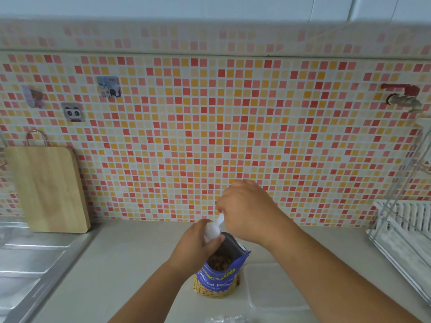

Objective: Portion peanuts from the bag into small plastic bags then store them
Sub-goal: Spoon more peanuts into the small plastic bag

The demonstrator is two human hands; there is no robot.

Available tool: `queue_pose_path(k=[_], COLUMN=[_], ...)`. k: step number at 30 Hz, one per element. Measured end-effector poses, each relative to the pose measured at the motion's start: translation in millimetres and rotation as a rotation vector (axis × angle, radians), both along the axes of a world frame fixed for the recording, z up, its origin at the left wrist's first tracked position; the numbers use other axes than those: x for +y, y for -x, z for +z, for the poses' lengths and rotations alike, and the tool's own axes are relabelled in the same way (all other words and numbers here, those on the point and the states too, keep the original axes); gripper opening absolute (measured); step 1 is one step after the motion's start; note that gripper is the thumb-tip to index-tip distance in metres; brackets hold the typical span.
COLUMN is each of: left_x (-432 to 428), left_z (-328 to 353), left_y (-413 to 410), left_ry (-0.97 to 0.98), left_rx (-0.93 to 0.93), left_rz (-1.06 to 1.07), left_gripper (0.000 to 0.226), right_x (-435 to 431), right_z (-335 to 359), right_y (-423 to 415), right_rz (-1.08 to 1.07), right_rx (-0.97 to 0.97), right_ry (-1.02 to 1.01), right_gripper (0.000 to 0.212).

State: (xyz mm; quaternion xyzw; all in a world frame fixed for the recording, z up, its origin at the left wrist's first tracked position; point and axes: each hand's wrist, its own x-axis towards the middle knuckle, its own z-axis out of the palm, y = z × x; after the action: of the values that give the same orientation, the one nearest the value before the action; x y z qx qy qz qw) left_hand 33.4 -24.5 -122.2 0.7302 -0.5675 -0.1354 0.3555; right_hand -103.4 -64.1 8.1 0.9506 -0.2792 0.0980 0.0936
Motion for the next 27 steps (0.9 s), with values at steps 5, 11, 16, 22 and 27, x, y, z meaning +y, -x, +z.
queue_pose_path(k=[5, 11, 16, 22, 27], left_x=[6.8, 26.9, 33.2, 43.0, 38.0], left_z=[9.4, 4.3, 6.8, 12.3, 18.6], left_y=[-9.8, -11.3, 1.9, 12.1, 11.5], left_ry=[0.082, 0.133, 0.076, 0.104, 0.226], left_rx=[0.278, 0.913, 1.137, 1.203, 1.1], left_rz=[0.047, 0.022, -0.05, -0.173, -0.043], left_gripper=[0.024, 0.029, 0.042, 0.038, 0.023], right_x=[-10.7, -4.6, -1.3, 21.3, 13.8], right_z=[-9.7, -93.6, -100.0, -94.1, -91.0], right_y=[19.3, 10.9, 5.3, -6.4, -4.9], right_rz=[-0.221, -0.331, -0.269, -0.26, -0.304], right_rx=[-0.175, 0.12, -0.53, -0.953, -1.068], right_ry=[0.019, -0.317, -0.55, -1.2, -1.128], right_gripper=[0.025, 0.029, 0.025, 0.012, 0.015])
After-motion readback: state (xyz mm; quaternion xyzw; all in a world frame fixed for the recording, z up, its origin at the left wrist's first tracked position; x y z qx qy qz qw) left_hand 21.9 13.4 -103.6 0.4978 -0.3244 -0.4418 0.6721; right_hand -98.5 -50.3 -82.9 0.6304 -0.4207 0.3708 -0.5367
